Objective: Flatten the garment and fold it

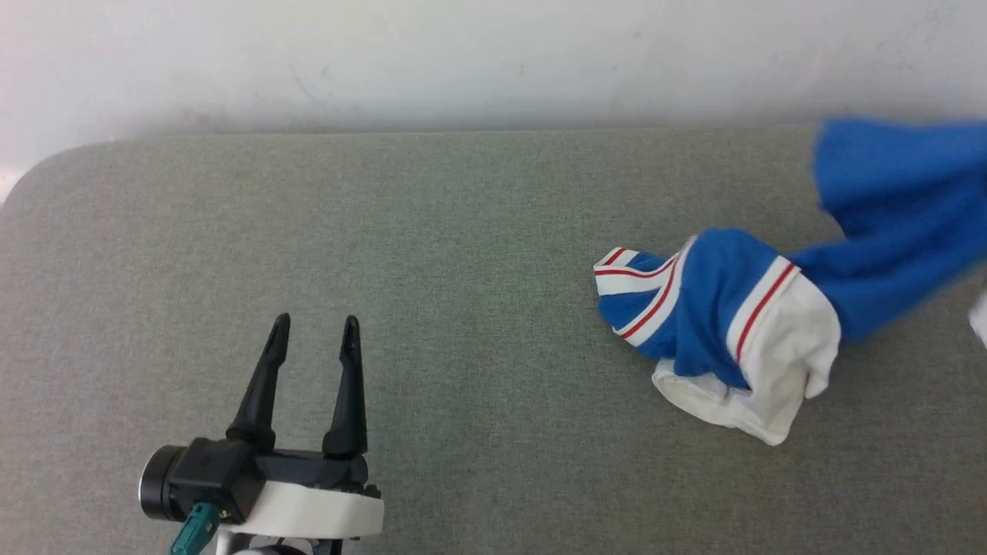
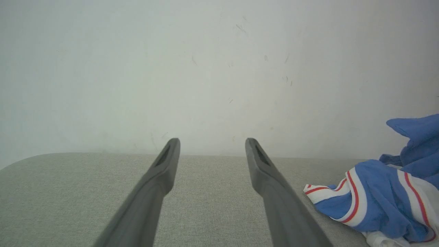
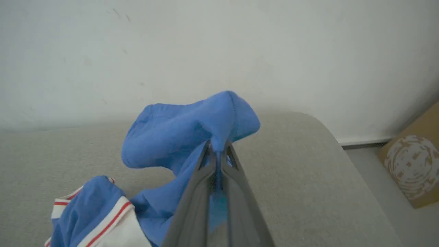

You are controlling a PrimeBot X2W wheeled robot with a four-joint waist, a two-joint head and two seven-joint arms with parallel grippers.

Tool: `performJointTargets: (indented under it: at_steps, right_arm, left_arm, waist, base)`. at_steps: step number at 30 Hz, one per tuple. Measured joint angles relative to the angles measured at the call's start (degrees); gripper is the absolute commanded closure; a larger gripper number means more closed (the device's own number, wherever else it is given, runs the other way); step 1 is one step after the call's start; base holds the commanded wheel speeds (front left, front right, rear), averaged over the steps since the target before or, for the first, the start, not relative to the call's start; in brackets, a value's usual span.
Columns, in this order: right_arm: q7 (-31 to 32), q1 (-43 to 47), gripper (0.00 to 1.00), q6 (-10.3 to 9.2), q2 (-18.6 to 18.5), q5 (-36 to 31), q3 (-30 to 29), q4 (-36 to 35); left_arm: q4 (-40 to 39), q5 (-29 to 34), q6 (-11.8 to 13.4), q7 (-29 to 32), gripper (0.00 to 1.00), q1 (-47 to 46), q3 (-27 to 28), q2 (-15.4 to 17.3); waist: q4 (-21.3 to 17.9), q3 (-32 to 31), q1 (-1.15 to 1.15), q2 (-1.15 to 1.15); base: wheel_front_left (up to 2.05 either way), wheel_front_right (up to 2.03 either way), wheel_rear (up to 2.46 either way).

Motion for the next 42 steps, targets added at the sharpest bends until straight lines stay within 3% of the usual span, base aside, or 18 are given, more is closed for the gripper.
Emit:
performJointTargets:
  at_steps: [4,8,9,10,16,21,27,31,32,33,38,42]
  right_arm:
    - [-1.3,13.73,1.0,-0.01,2.97,-3.31,-9.62,0.81]
    - [-2.46,23.74,1.0,-0.01,7.23,-5.0,-14.79,2.42]
    - [-2.97,24.92,0.54,-0.01,7.78,-5.37,-14.85,2.56]
    - [-4.01,25.3,0.0,-0.01,8.09,-5.89,-14.91,2.52]
    - [-9.32,20.39,0.0,-0.01,6.14,-5.05,-5.59,-3.67]
    - [-3.86,16.92,0.0,0.0,6.38,-0.59,4.87,-8.75]
    - [5.15,20.08,0.0,-0.01,4.2,-0.24,10.96,-5.25]
    - [4.78,20.85,0.0,-0.01,3.38,-1.63,12.24,-1.29]
    - [4.52,20.86,0.33,0.0,3.0,-2.27,12.61,-0.41]
    - [3.53,20.86,1.0,-0.01,3.03,-2.58,12.78,0.14]
    - [0.52,19.25,1.0,-0.01,3.7,-2.15,12.61,-0.54]
    - [-0.2,14.01,1.0,-0.01,3.04,-0.42,13.52,-5.36]
  left_arm:
    - [0.13,0.0,-0.25,0.0,0.0,0.03,-0.13,-0.11]
    - [0.32,0.59,-0.32,0.0,0.0,0.03,-0.03,-0.13]
    - [0.34,0.59,-0.32,0.0,0.0,0.03,0.09,-0.13]
    - [0.42,0.6,-0.32,0.0,0.0,0.03,0.14,-0.13]
    - [0.79,1.05,-0.81,0.0,0.0,0.03,0.46,-0.16]
    - [1.0,1.45,-1.15,0.0,0.0,-0.01,0.14,-0.18]
    - [1.05,1.43,-1.31,0.0,0.0,-0.44,-0.34,-0.21]
    - [1.3,1.42,-1.31,0.0,0.0,-0.42,-0.43,-0.21]
    - [1.4,1.42,-1.31,0.0,0.0,-0.42,-0.41,-0.23]
    - [1.49,1.42,-1.31,0.0,0.0,-0.42,-0.37,-0.22]
    - [1.94,1.42,-1.23,0.0,0.0,-0.34,-0.13,-0.23]
    - [2.5,1.4,-1.23,0.0,0.0,-0.08,-0.41,-0.23]
  waist:
    - [1.03,0.82,0.0,0.0]
    - [1.88,1.88,0.0,0.0]
    - [1.97,2.12,0.0,0.0]
    - [2.0,2.31,0.0,0.0]
    - [1.12,2.07,0.0,0.0]
    - [0.94,1.43,0.0,0.0]
    - [2.73,1.63,0.0,0.0]
    - [4.08,2.03,0.0,0.0]
    - [4.42,2.09,0.01,0.0]
    - [4.76,2.11,0.01,0.0]
    - [5.46,1.07,0.01,0.0]
    - [5.27,-0.82,0.0,0.0]
  base:
    - [0.0,0.0,0.0]
    - [0.0,0.0,0.0]
    - [0.0,0.0,0.0]
    - [0.0,0.0,0.0]
    - [0.0,0.0,0.0]
    - [0.0,0.0,0.0]
    - [0.0,0.0,0.0]
    - [0.0,0.0,0.0]
    - [0.0,0.0,0.0]
    - [0.0,0.0,0.0]
    - [0.0,0.0,0.0]
    - [0.0,0.0,0.0]
